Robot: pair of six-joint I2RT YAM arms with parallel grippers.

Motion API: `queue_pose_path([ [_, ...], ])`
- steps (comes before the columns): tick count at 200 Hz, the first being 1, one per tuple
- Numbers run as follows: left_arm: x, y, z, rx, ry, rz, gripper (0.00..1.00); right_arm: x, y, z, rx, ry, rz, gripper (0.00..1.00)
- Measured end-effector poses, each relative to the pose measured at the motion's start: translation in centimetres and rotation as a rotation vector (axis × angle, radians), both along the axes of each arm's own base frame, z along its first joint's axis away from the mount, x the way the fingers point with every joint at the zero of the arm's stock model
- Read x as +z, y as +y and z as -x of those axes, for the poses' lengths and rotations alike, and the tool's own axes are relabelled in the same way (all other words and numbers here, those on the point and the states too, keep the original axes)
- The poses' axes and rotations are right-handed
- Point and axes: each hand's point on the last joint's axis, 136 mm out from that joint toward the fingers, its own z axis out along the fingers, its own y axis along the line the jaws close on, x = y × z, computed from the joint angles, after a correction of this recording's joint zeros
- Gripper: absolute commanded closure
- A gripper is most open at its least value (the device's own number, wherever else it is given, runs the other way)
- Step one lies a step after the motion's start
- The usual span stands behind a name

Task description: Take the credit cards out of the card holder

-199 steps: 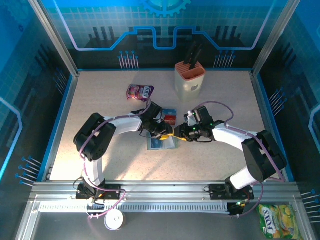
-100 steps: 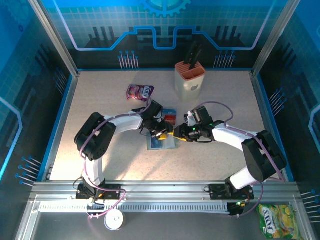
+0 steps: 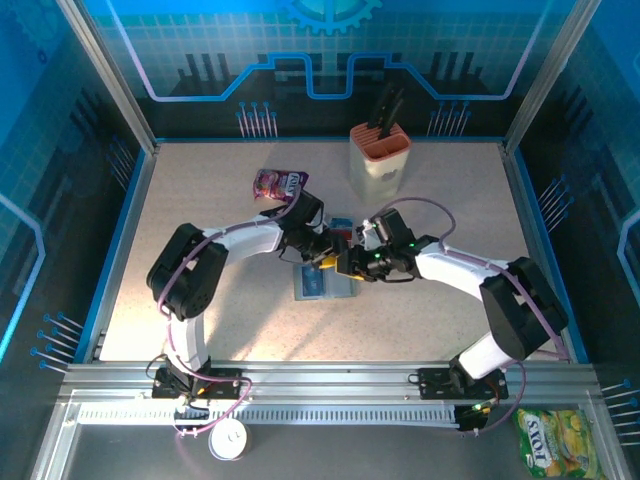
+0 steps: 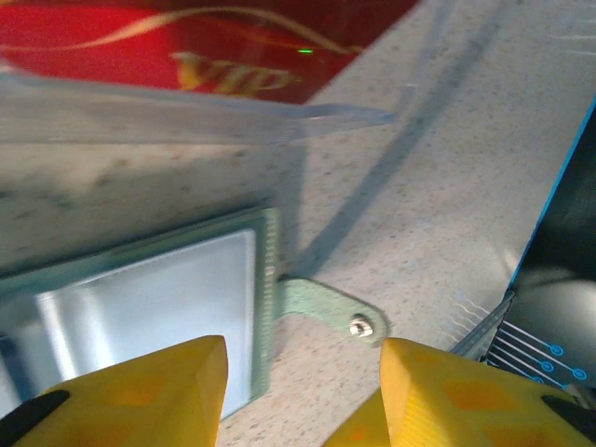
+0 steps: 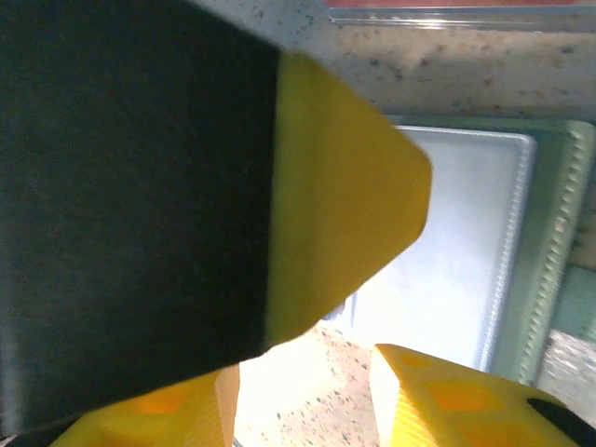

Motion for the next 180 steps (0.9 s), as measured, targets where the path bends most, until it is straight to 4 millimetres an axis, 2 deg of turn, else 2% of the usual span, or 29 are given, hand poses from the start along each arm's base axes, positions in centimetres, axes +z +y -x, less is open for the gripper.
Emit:
queue_pose_path([
  [21, -0.7, 2.0, 1.0, 0.03, 0.026, -0.015, 0.54, -0.3, 1.4, 0.0, 0.03, 0.007, 0.008, 0.57],
  [52, -0.7, 4.7, 1.6, 0.084, 0.021, -0.019, 0.54, -0.8, 3.7, 0.0, 0.081, 0.022, 0.013, 0.57],
  [85, -0.4, 6.8, 2.2, 0.129, 0.003, -0.016, 0.58, -1.8, 4.9, -0.1, 0.106, 0.048, 0.023, 0.57],
  [127, -0.6, 7.4, 2.4, 0.143, -0.002, -0.014, 0.72, -2.6, 5.3, -0.1, 0.117, 0.07, 0.034, 0.57],
  [151, -0.5, 7.3, 2.3, 0.141, -0.013, -0.011, 0.84, -2.8, 5.3, -0.2, 0.117, 0.071, 0.035, 0.57],
  [180, -1.0, 7.5, 2.7, 0.14, 0.0, -0.019, 0.9, -3.3, 5.3, -0.2, 0.117, 0.08, 0.041, 0.58],
])
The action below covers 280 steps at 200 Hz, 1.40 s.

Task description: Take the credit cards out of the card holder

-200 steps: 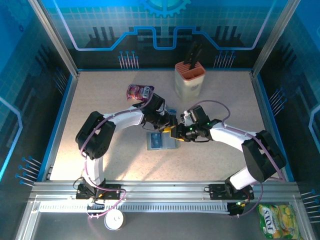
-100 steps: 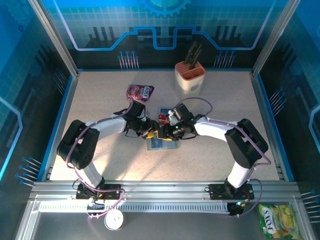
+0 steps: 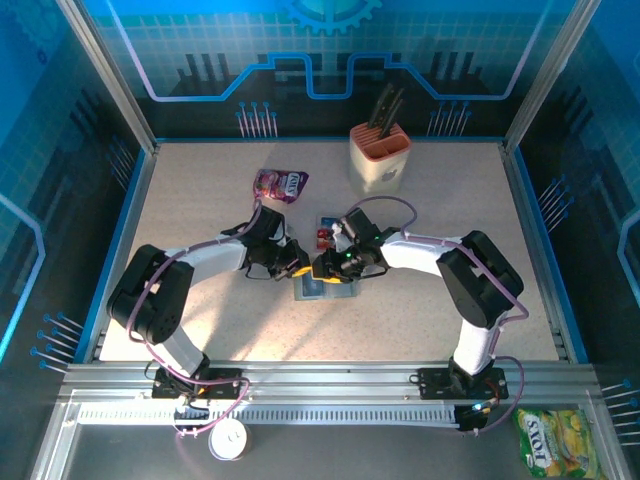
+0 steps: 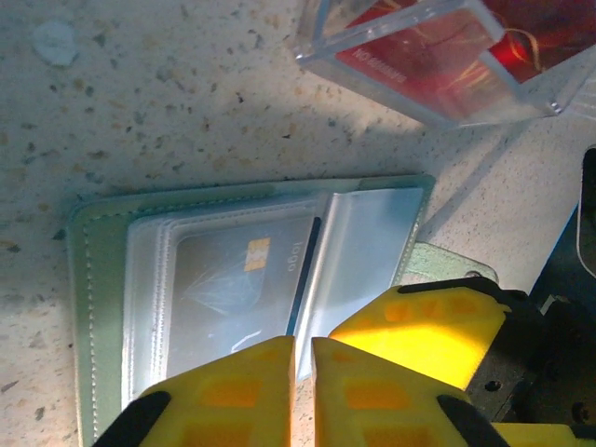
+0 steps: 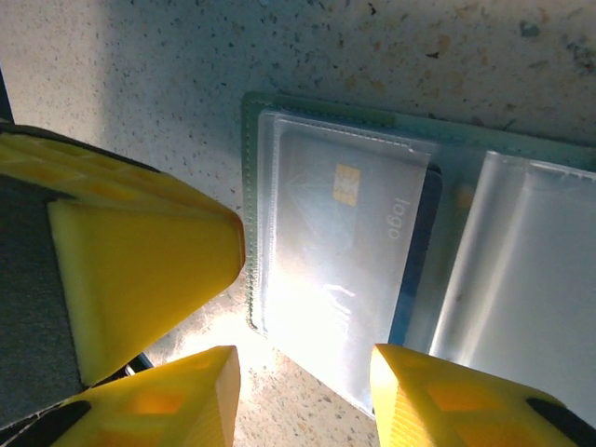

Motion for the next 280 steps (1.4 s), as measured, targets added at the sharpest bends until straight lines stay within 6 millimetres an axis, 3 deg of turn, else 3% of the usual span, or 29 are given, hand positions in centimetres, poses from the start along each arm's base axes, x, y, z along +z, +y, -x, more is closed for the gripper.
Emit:
queue_pose_path([
  [113, -3.0, 1.1, 2.2, 0.001, 0.079, -0.048, 1.0, -0.7, 0.6, -0.8, 0.003, 0.0, 0.002, 0.59],
  [280, -3.1, 1.2, 2.2, -0.028, 0.049, -0.059, 0.99, -2.0, 0.0, -0.7, 0.018, 0.003, 0.058, 0.6],
])
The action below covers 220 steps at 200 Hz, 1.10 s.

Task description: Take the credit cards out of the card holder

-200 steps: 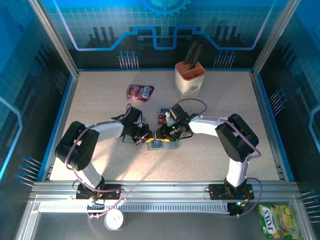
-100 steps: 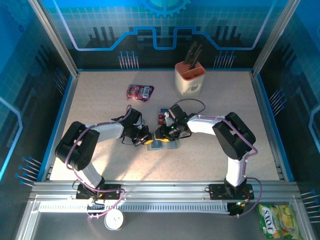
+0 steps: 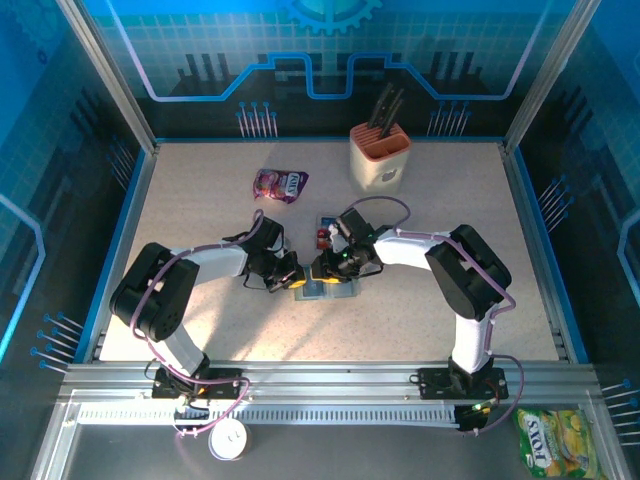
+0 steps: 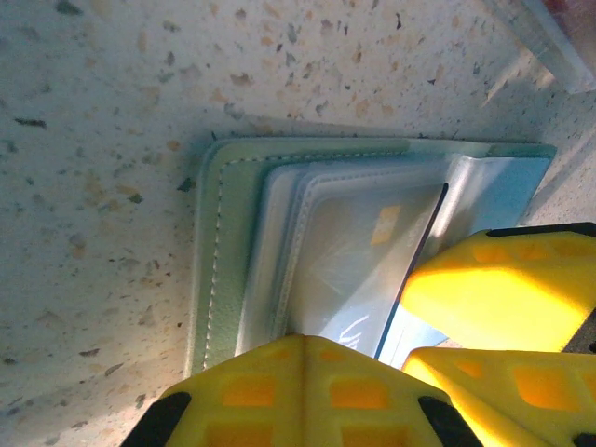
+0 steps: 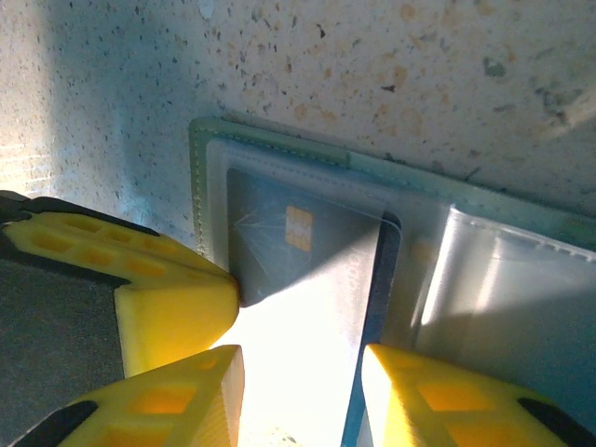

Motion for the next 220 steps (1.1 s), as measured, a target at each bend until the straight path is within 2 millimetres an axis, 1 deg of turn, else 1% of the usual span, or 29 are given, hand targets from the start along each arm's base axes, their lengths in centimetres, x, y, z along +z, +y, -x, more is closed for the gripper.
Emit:
queue_pose_path([
  [65, 0.1, 0.1, 0.0, -0.002, -0.003, -0.007, 0.92, -0.2, -0.4, 0.1, 0.003, -0.009, 0.024, 0.59],
  [75, 0.1, 0.2, 0.1, -0.001, -0.002, -0.011, 0.93, 0.0, -0.4, 0.0, 0.002, -0.011, 0.023, 0.59],
  [90, 0.0, 0.3, 0.2, 0.002, 0.002, -0.019, 0.97, 0.2, -0.4, 0.0, 0.002, -0.015, 0.019, 0.59],
  [107, 0.1, 0.4, 0.1, -0.001, 0.0, -0.022, 0.99, 0.5, -0.3, 0.0, 0.002, -0.02, 0.015, 0.59],
  [130, 0.1, 0.4, 0.2, 0.001, 0.002, -0.025, 0.99, 0.5, -0.3, 0.0, 0.002, -0.021, 0.015, 0.59],
  [159, 0.2, 0.6, 0.1, 0.007, -0.006, -0.039, 0.95, 0.5, -0.3, 0.0, 0.002, -0.021, 0.014, 0.59],
  [220, 0.2, 1.0, 0.3, 0.014, 0.0, -0.058, 0.98, 0.5, -0.3, 0.0, 0.002, -0.021, 0.014, 0.59],
])
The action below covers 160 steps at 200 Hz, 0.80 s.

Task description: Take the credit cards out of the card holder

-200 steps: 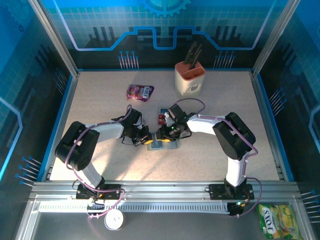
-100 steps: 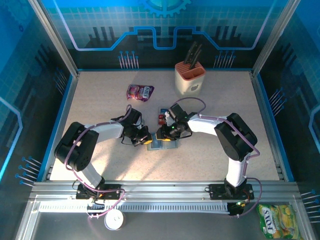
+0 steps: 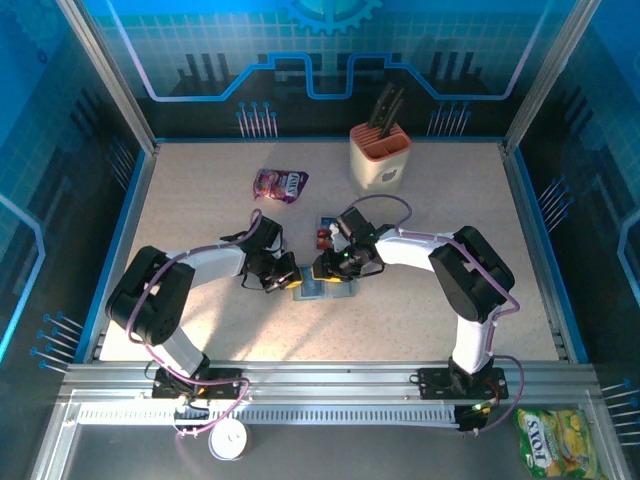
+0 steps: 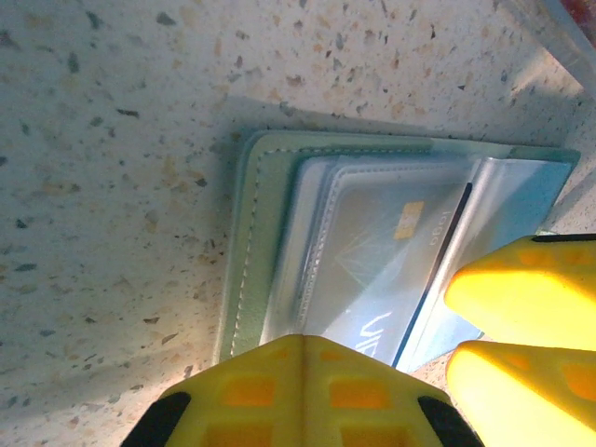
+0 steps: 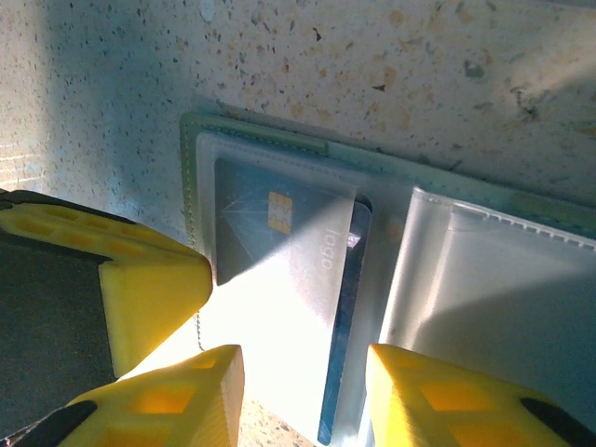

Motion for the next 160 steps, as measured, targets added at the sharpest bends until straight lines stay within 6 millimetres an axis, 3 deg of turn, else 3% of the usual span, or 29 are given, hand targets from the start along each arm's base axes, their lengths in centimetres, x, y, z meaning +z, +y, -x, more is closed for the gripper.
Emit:
queue_pose_path([
  [85, -0.47, 0.06, 0.18, -0.002, 0.016, -0.006, 1.0, 0.04, 0.05, 0.03, 0.001, 0.002, -0.003, 0.59],
  [160, -0.59, -0.14, 0.11, -0.008, 0.015, 0.003, 1.0, 0.74, 0.85, -0.03, 0.003, 0.01, -0.054, 0.67],
])
